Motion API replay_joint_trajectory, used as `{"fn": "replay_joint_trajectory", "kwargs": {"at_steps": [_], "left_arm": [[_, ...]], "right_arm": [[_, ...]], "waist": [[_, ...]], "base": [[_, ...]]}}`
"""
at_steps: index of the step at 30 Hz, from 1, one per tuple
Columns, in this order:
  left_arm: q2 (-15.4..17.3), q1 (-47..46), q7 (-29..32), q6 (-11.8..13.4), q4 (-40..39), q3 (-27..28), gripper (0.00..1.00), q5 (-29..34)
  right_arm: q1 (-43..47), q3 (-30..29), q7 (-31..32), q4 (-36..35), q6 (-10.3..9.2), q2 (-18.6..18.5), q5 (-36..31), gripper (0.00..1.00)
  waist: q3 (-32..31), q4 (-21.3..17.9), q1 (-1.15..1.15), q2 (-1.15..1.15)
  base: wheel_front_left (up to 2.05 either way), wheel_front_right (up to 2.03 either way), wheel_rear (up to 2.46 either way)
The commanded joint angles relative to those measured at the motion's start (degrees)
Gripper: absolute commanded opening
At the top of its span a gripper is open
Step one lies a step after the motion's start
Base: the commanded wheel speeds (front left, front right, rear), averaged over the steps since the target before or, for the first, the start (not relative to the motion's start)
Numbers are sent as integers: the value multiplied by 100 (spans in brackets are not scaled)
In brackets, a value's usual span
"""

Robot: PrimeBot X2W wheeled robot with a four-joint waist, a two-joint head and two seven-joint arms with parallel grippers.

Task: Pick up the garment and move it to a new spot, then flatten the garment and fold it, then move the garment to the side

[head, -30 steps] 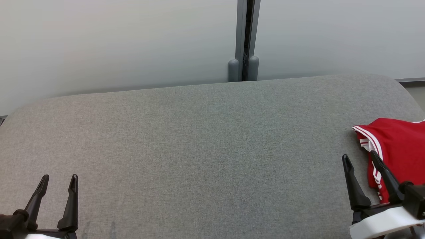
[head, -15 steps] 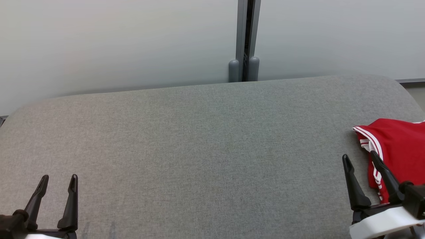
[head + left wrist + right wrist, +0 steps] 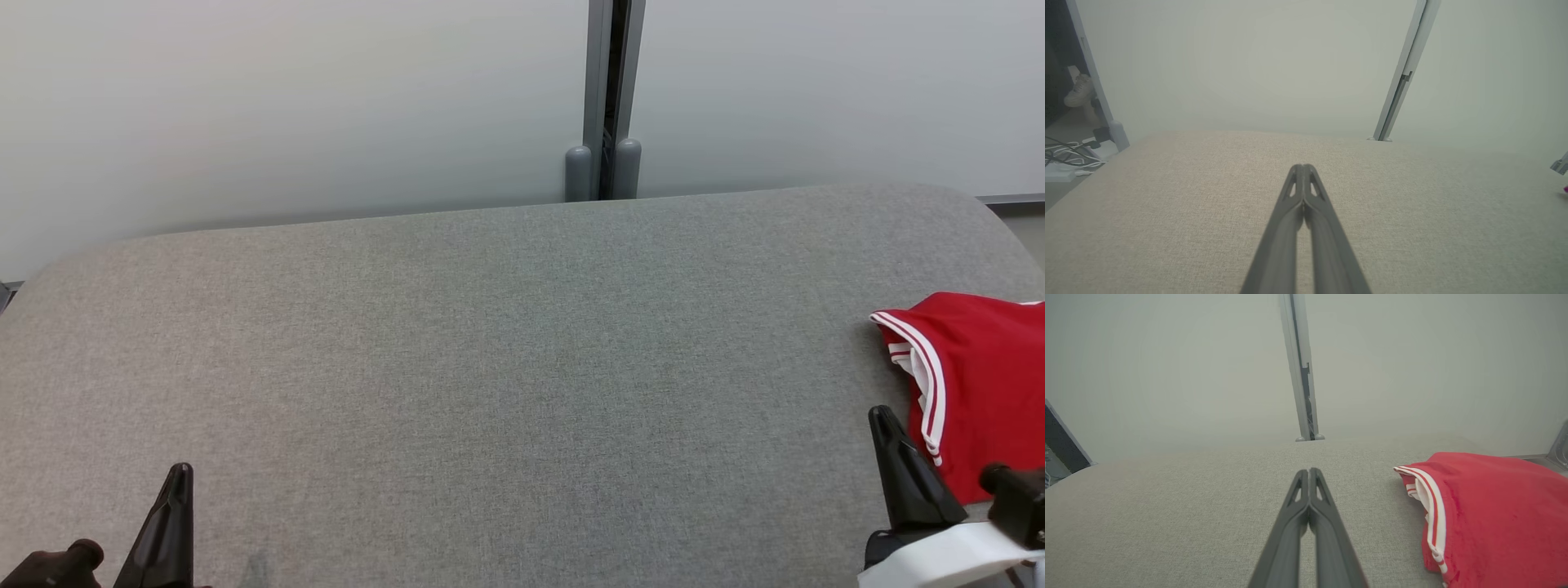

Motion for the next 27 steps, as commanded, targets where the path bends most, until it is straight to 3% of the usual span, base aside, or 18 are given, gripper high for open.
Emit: {"fn": "replay_joint_trajectory", "kwargs": {"at_steps": [1, 27], "left_arm": [[53, -172, 12, -39, -51, 53, 0, -182], [-524, -792, 218, -413, 462, 17, 0, -2078]], "right_arm": [[-155, -71, 54, -39, 0, -30, 232, 0], [-585, -639, 663, 570, 0, -17, 2593, 0]], "waist": [[0, 1, 0, 0], [2, 33, 0, 0]], "base": [[0, 0, 0], [0, 0, 0]]}}
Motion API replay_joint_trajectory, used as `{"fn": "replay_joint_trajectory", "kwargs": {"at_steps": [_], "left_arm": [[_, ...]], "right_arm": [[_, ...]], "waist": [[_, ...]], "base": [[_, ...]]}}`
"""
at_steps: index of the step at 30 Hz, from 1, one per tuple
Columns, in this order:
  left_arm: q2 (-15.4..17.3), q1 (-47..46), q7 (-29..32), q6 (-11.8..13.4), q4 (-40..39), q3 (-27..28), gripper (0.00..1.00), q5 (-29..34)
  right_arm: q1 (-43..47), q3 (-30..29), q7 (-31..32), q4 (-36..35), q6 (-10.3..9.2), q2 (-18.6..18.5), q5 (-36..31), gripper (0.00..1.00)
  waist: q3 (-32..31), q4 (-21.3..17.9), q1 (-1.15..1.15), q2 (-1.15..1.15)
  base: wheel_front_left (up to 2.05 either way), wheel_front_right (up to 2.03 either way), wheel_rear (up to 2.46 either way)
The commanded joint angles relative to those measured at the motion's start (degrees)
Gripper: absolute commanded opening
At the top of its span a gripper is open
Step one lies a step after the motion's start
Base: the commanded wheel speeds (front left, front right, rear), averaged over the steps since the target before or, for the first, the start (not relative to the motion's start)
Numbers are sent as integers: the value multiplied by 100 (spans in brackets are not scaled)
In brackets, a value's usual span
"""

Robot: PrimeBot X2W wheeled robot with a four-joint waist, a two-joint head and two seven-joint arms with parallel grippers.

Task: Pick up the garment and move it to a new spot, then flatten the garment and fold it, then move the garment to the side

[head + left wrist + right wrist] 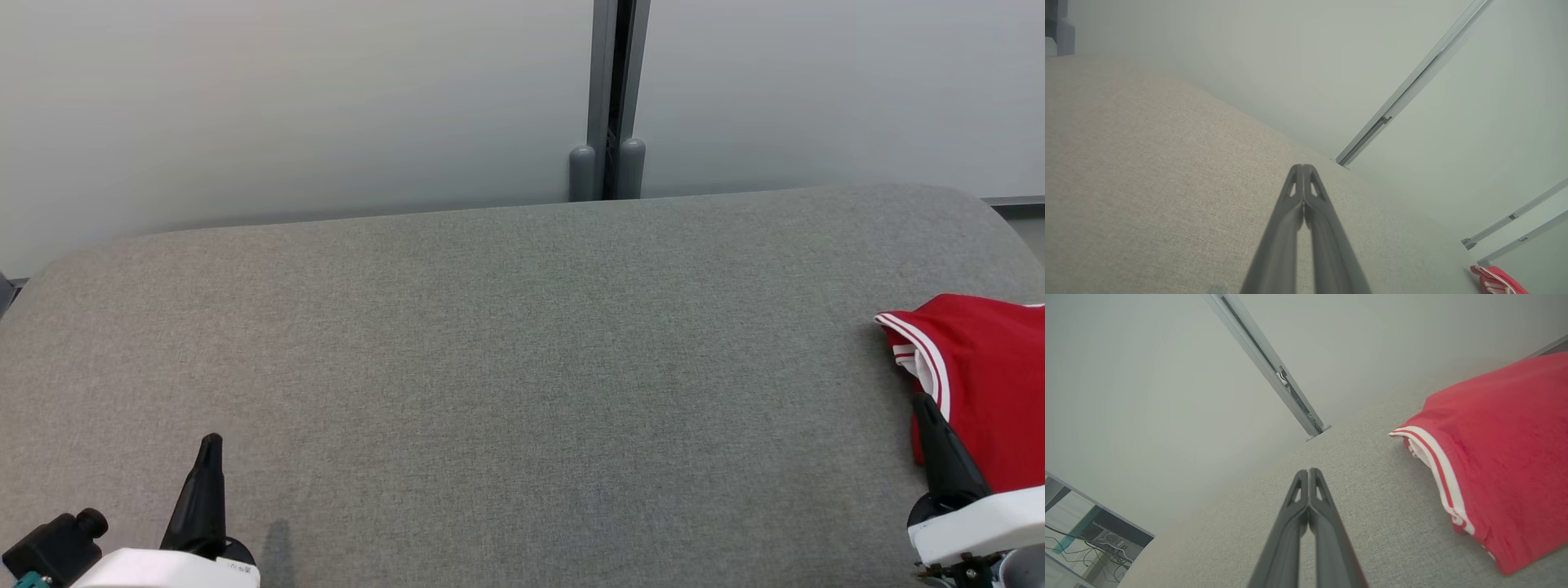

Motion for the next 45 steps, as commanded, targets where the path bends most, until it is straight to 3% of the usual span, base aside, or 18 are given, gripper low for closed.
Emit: {"fn": "replay_joint_trajectory", "kwargs": {"at_steps": [1, 21, 45], "left_arm": [[20, -210, 23, -53, -29, 32, 0, -151], [-357, -588, 156, -287, 272, 10, 0, -1378], [-694, -912, 282, -496, 524, -9, 0, -2462]], "right_arm": [[-164, -69, 59, -8, 0, -39, 197, 0], [-450, -450, 460, 387, 0, -23, 1710, 0], [-680, -792, 825, 746, 1, 2, 3043, 0]], "waist": [[0, 2, 0, -1], [3, 28, 0, -1], [6, 56, 0, -1]], "base": [[0, 0, 0], [0, 0, 0], [0, 0, 0]]}}
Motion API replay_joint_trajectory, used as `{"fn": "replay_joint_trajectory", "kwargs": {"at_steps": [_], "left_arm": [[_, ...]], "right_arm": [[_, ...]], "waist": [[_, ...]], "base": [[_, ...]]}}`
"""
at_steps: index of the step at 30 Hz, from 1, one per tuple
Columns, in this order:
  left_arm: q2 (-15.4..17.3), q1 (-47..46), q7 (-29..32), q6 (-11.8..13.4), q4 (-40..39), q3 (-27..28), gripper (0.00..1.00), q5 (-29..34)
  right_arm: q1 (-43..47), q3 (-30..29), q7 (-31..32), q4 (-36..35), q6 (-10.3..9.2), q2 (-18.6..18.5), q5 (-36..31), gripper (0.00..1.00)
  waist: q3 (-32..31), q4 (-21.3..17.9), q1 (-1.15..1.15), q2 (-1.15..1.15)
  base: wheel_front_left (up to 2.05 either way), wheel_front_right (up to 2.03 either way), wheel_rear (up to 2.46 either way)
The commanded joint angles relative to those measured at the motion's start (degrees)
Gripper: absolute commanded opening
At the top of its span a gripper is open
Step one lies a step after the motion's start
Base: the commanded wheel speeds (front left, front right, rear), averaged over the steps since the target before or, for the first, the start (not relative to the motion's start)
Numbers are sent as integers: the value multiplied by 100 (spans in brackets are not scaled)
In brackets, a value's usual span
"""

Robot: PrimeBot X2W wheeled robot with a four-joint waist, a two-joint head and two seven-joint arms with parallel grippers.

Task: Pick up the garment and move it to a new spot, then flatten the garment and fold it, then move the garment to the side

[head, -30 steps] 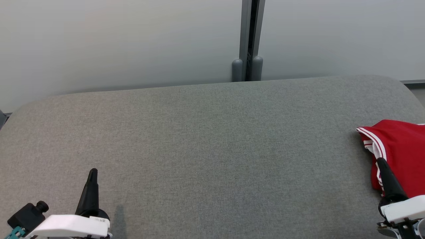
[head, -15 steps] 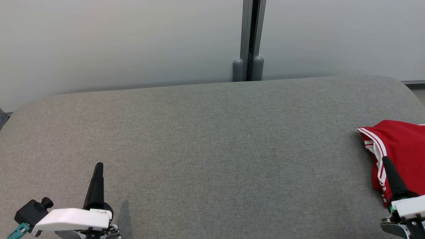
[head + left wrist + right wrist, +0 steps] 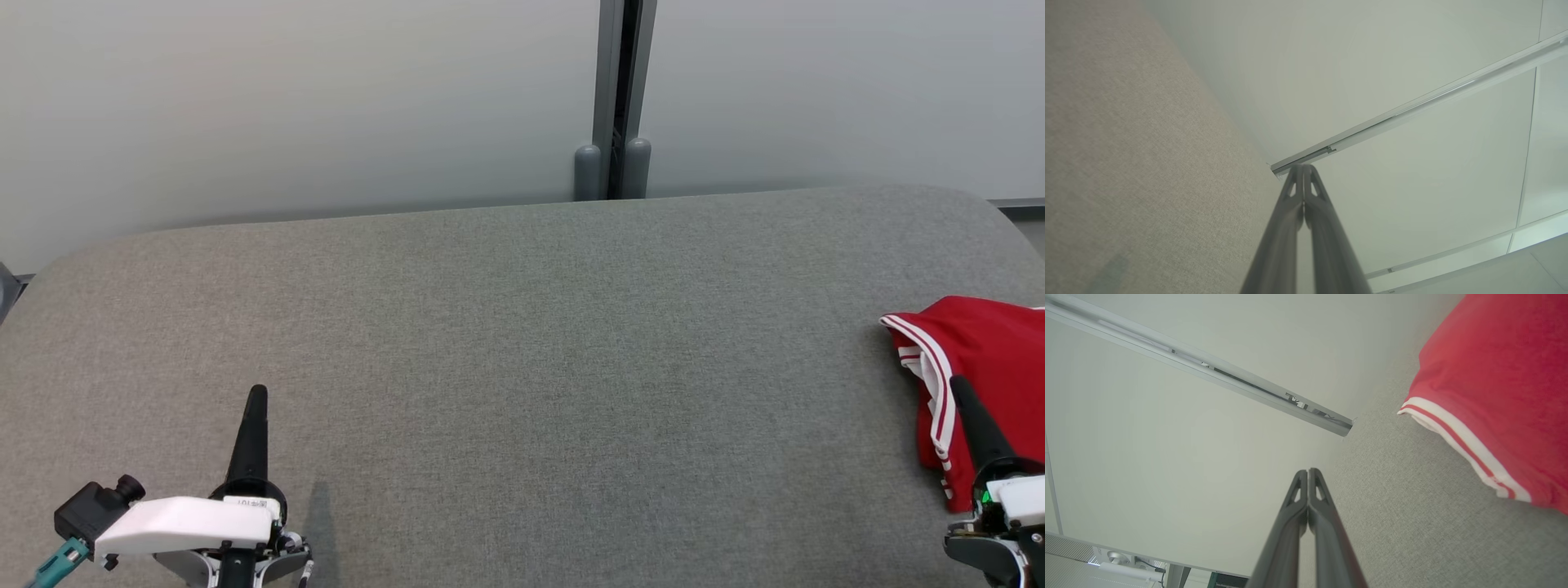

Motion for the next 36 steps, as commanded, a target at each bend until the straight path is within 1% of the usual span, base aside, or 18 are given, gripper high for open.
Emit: {"fn": "replay_joint_trajectory", "kwargs": {"at_steps": [1, 36], "left_arm": [[6, -126, 10, -49, -9, 19, 0, -95], [-396, -530, 159, -292, 307, -9, 0, -1371]], "right_arm": [[-89, -54, 39, 13, 2, -35, 119, 0], [-378, -474, 482, 427, 2, 8, 1677, 0]], "waist": [[0, 1, 0, 0], [5, 44, 0, 0]], "base": [[0, 0, 0], [0, 0, 0]]}}
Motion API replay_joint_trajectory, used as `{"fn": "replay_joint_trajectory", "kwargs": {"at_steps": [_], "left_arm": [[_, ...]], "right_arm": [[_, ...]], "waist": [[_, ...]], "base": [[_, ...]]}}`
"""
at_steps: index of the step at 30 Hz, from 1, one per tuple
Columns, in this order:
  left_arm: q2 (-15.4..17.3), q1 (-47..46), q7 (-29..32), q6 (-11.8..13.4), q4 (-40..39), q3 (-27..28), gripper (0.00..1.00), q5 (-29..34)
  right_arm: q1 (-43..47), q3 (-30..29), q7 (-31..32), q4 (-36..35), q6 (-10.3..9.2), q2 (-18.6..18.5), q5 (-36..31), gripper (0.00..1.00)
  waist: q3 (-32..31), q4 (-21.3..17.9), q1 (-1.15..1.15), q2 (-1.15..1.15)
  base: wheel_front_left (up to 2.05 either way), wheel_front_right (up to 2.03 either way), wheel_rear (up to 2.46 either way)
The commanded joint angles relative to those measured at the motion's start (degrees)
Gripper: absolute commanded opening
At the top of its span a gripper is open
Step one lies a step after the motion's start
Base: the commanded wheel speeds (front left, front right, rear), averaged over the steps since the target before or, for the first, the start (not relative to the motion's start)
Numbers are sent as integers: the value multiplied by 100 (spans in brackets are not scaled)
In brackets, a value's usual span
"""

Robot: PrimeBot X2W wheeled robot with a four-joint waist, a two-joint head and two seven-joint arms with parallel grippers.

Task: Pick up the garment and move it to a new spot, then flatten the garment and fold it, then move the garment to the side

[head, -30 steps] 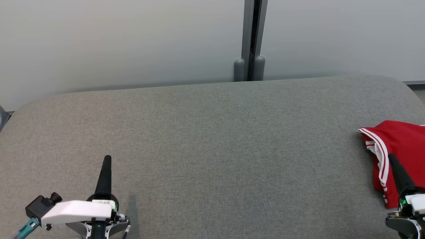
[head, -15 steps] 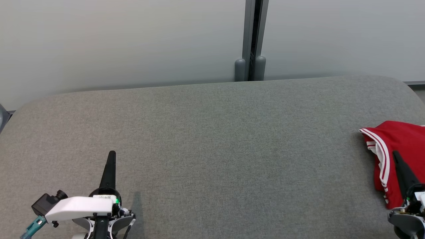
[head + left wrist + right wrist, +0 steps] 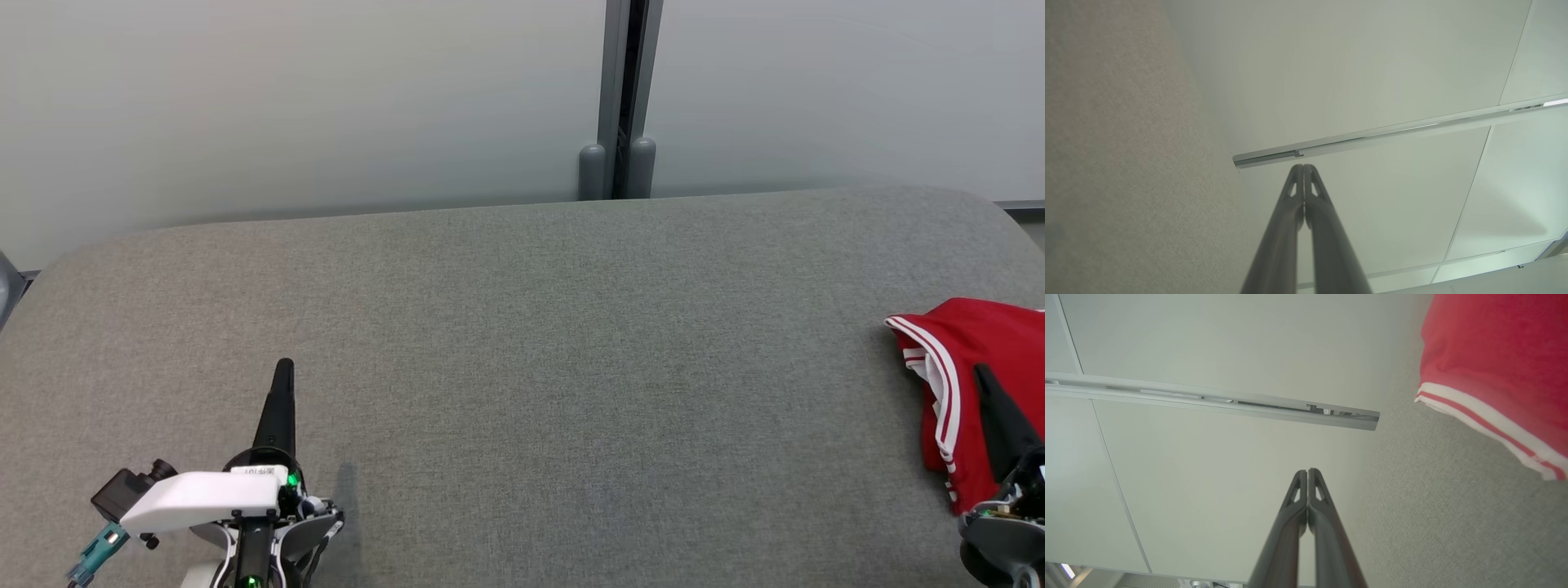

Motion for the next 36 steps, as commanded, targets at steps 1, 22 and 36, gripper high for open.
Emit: {"fn": "replay_joint_trajectory", "kwargs": {"at_steps": [1, 22, 36], "left_arm": [[-21, -155, 33, -55, 23, 6, 0, -126], [-131, -244, 71, -117, 110, -1, 0, -485], [-131, -243, 70, -117, 108, -2, 0, -486]], "right_arm": [[-81, -62, 56, 18, 2, -15, 155, 0], [-167, -192, 196, 156, 2, 5, 599, 0], [-169, -201, 201, 155, 2, 12, 584, 0]], "waist": [[0, 3, 0, 0], [2, 18, 0, 0], [2, 18, 0, 0]], "base": [[0, 0, 0], [0, 0, 0], [0, 0, 0]]}}
